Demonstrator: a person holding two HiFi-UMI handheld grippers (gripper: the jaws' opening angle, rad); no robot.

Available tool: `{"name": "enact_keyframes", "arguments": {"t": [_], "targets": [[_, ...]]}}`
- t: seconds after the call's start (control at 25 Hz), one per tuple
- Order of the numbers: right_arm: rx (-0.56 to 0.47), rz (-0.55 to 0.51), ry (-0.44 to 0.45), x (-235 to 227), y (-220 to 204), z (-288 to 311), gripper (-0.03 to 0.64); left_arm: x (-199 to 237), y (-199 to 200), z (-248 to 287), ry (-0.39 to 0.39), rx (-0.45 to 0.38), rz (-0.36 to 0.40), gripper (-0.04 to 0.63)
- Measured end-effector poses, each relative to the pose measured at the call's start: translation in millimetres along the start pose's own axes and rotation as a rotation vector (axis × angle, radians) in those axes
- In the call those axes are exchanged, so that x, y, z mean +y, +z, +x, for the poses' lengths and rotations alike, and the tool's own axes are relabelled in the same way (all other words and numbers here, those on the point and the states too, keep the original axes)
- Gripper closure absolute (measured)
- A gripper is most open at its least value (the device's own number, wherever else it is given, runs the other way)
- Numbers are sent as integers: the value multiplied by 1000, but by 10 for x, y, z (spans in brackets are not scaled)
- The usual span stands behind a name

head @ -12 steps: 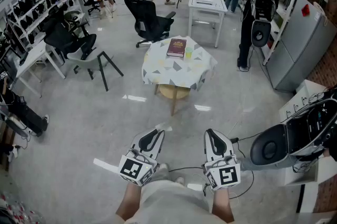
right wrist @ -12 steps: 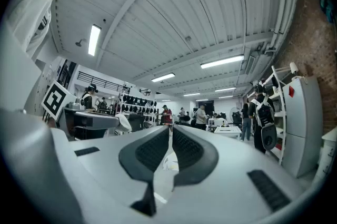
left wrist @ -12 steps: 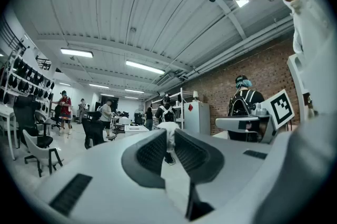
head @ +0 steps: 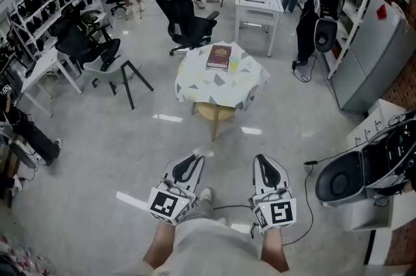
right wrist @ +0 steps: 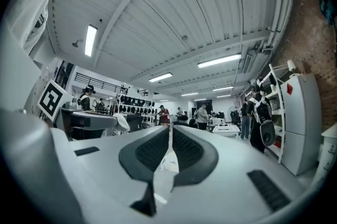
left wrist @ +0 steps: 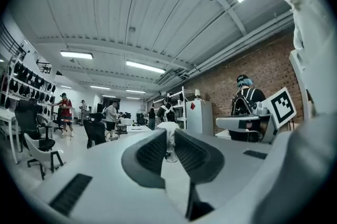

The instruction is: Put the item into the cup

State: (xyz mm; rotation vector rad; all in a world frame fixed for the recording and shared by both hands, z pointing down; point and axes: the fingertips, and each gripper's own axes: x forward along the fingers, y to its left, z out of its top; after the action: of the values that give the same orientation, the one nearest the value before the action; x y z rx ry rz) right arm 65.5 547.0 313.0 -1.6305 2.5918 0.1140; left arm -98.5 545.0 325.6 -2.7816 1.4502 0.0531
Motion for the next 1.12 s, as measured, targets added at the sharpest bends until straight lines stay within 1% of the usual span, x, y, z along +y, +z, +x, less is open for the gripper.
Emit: {"name": "enact_keyframes", "arguments": {"t": [0.24,0.48,0.72,1.12], "targets": [[30,-4,14,-73,-128,265,588,152,-92,233,14,16,11,540],[57,-18,19,-162,-243,717,583,505,-196,556,27,24,12,540],[85,-30,18,-242,-338,1234,581,928,-222,943,13,30,3,540],[122,-28,-30,-381,-438,1911,580,1487,-209,1471,-34,30,-7,540]]}}
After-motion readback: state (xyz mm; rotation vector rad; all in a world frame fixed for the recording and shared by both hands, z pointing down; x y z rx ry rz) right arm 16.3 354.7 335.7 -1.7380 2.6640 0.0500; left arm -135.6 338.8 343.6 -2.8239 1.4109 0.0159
